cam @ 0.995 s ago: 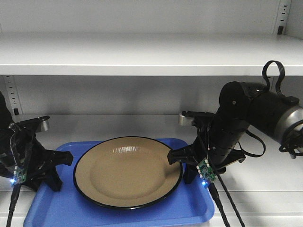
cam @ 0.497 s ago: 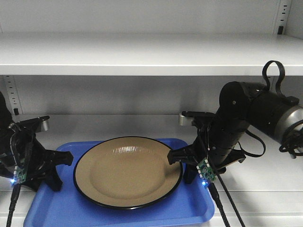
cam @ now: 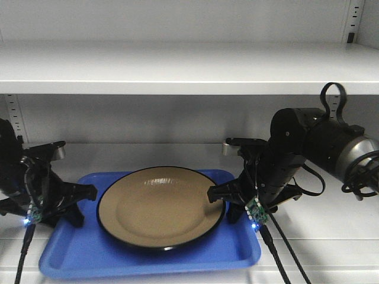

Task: Place disk in tray to left cabinet
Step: 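Hold the tray level while approaching the cabinet shelf, then push the tray onto the shelf and lower it with both grippers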

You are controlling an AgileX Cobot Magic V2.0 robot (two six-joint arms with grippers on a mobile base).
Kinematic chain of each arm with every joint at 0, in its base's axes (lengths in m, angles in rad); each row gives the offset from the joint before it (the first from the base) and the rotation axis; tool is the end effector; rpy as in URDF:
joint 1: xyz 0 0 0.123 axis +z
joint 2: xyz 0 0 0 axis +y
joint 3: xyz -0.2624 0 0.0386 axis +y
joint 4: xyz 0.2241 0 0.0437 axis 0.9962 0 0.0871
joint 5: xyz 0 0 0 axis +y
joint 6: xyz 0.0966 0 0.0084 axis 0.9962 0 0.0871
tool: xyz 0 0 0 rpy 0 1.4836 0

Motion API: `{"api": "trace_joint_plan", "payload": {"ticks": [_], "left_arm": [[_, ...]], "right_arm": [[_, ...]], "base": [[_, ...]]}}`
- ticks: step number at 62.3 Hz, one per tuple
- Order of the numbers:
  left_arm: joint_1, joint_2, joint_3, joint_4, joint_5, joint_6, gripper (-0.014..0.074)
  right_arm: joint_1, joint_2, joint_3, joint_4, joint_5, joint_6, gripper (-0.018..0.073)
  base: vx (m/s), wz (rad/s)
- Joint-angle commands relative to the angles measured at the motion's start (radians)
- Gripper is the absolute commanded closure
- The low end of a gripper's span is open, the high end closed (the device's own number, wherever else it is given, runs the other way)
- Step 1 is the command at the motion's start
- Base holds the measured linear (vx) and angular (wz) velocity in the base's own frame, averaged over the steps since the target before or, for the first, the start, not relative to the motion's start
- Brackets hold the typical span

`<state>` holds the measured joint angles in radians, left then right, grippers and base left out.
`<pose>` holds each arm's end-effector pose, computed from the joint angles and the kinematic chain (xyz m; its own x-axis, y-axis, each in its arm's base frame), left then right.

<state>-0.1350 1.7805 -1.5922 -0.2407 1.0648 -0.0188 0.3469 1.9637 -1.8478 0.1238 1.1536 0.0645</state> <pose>0.3531 -0.0684 0.2859 -0.9268 -0.0091 -0.3755 0.0895 0.9656 -0.2443 0.3729 0.1465 0.2790 -0.9070 -0.2068 -0.3670 -0.2762 0.9497 0.1474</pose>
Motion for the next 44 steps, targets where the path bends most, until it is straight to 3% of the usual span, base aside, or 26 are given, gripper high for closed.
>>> {"api": "trace_joint_plan", "payload": {"ticks": [1, 14, 24, 44], "left_arm": [[0.000, -0.026, -0.035, 0.002, -0.153, 0.009, 0.0595], [-0.001, -0.004, -0.035, 0.001, -0.273, 0.106, 0.0573], [-0.001, -0.004, -0.035, 0.001, -0.334, 0.169, 0.0512], [-0.001, -0.005, -0.035, 0.001, -0.380, 0.164, 0.0246]], "right_arm": [[-0.009, -0.026, -0.029, -0.085, -0.076, -0.018, 0.0563], [-0.009, -0.011, -0.029, -0.204, -0.169, -0.018, 0.0550], [-0.009, -0.011, -0.029, -0.226, -0.248, -0.018, 0.0501], [-0.009, -0.013, -0.029, -0.231, -0.306, -0.018, 0.0263]], "base": [[0.00, 0.00], [0.00, 0.00], [0.00, 0.00], [0.00, 0.00]]}}
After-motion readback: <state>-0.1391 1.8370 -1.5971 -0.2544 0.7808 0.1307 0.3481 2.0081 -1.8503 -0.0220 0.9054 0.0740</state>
